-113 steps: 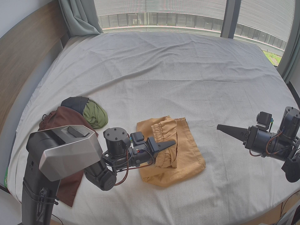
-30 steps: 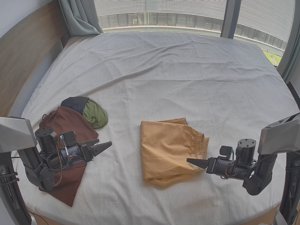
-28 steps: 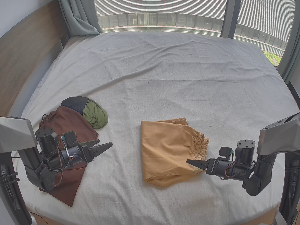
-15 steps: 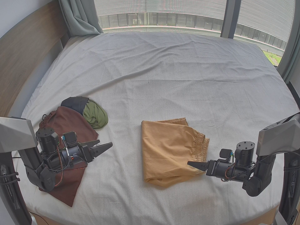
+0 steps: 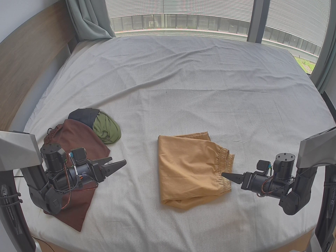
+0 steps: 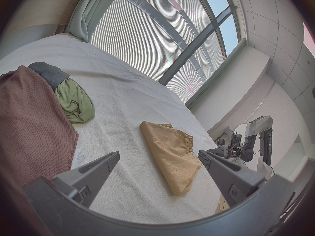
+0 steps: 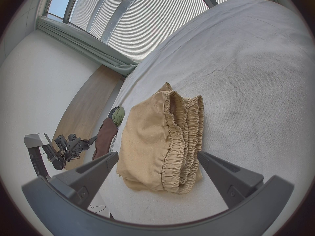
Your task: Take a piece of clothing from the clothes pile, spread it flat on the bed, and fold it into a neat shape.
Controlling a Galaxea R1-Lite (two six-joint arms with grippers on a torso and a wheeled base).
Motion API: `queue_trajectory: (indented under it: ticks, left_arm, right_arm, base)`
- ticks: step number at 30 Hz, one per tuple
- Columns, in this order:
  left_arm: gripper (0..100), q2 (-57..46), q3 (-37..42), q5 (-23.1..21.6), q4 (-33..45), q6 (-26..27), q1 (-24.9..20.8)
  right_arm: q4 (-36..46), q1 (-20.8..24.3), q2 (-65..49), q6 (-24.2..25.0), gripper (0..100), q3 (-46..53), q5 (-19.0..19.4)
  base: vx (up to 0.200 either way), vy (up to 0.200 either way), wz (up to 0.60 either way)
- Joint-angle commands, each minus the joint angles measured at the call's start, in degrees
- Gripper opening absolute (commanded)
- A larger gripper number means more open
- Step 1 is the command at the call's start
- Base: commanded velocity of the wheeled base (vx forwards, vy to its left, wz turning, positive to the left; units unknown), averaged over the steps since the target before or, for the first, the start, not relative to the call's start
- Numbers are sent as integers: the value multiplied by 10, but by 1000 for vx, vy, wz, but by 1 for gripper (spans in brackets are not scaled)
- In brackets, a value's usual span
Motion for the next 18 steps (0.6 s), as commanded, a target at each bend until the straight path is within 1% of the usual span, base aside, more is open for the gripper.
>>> queue_trajectory:
  ticks: [1,7,18]
  left_arm:
    - [100,3,0,0,0,0,0]
    - [100,9,-1,0,-1,1,-1]
    - [100,5,-1,1,-1,2,-2]
  right_arm:
    - [-1,-2,18,0,100,-1,0]
    - [-2,0,72,2,100,-21,-2]
    - [-2,8,110,9,100,-30,-3]
  base:
    - [0,0,0]
    - [0,0,0]
    - [0,0,0]
